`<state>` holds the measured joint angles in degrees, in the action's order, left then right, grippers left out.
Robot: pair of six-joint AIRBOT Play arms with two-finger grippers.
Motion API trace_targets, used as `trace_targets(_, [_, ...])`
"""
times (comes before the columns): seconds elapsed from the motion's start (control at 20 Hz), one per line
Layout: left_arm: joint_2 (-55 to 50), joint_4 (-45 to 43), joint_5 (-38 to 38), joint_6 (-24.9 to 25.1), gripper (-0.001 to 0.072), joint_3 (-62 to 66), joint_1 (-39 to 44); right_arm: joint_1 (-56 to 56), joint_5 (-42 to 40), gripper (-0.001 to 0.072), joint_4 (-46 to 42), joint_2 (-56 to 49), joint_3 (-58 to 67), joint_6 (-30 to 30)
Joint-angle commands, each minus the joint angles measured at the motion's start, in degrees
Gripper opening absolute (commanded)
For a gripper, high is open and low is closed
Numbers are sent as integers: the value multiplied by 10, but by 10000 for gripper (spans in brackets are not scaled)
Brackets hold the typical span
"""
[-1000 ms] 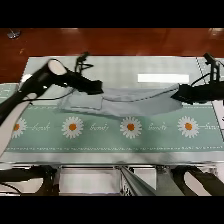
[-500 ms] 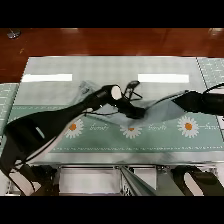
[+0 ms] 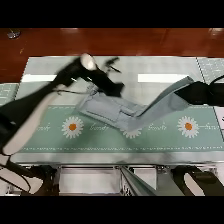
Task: Fold the shirts.
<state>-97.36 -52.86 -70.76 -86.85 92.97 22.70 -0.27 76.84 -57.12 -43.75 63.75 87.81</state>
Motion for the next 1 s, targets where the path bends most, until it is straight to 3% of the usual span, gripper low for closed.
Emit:
trace_targets(0.0, [124,-12,-27,2,27,-12,-191,91,-47,16,1,-76,47,9])
trace_targets(0.15, [280,-12,21,35,27,-77,-297,193,-121,16,3,-212,128,22])
trace_targets(0.25, [379,-12,45,56,27,-142,-324,245,-144,17,16,-320,204,25])
trace_targets(0.4, [506,-11,76,67,28,-262,-320,301,-148,17,34,-470,318,27])
trace_targets(0.6, [579,-11,98,67,27,-399,-296,347,-151,21,60,-619,409,48])
trace_targets(0.65, [578,-10,98,66,28,-422,-291,356,-152,152,75,-643,415,50])
trace_targets(0.75, [569,-3,118,67,28,-456,-286,365,-138,606,111,-669,416,36])
trace_targets(0.95, [544,1,148,67,28,-474,-288,281,9,635,99,-633,431,9])
